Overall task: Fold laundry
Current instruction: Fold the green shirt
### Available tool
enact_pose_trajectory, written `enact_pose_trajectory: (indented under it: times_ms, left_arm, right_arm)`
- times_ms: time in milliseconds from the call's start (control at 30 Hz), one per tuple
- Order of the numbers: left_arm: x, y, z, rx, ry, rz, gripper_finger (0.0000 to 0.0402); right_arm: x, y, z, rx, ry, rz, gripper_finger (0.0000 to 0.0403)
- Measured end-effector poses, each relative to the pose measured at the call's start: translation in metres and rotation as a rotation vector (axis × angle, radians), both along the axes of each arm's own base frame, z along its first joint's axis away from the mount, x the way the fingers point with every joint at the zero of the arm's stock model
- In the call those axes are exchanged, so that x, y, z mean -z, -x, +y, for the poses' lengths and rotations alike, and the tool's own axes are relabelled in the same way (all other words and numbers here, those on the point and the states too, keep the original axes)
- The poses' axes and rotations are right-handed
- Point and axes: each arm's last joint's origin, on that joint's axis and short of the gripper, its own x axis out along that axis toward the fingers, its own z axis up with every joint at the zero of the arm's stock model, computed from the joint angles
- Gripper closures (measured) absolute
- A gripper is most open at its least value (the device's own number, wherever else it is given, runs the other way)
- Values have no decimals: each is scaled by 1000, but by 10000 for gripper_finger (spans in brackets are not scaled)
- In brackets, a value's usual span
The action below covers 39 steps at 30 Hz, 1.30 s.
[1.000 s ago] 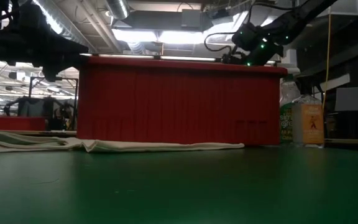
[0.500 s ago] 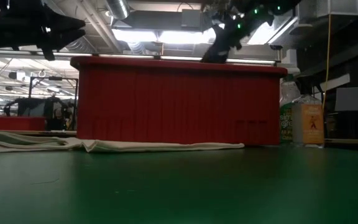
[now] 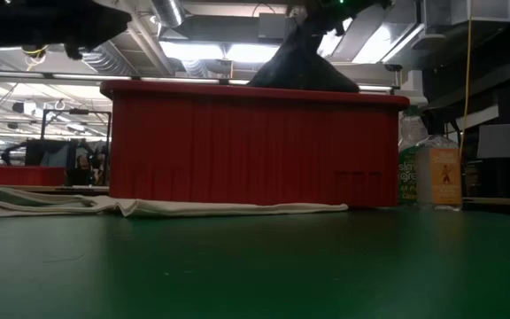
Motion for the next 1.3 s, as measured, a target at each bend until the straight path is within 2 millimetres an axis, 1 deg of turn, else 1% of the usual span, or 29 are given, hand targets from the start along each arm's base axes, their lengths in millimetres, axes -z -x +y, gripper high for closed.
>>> enact_pose_trajectory:
  times_ms: [133, 300, 433, 533, 667, 867, 1067, 1300]
  left_arm:
    - [-18, -17, 7, -34, -47, 92, 254]
    - [-36, -47, 20, -100, -82, 216, 254]
    - [-47, -72, 31, -129, -75, 276, 254]
    - [-49, -89, 39, -150, -87, 337, 254]
    - [-44, -110, 46, -165, -116, 433, 254]
    - [-27, -128, 51, -163, -131, 546, 254]
    - [-11, -139, 55, -162, -115, 617, 254]
    - [-2, -143, 64, -168, -91, 636, 254]
  right_arm:
    - [-7, 1, 1, 0, 13, -16, 401]
    - [-9, 2, 1, 0, 18, -21, 401]
    - [-11, 2, 1, 1, 34, -41, 401]
    - [-17, 1, 1, 1, 73, -89, 401]
    - [-24, 2, 1, 1, 120, -147, 401]
    - [-27, 2, 1, 2, 135, -166, 401]
    - [-26, 2, 1, 3, 134, -164, 401]
    - [-26, 2, 1, 3, 134, -164, 401]
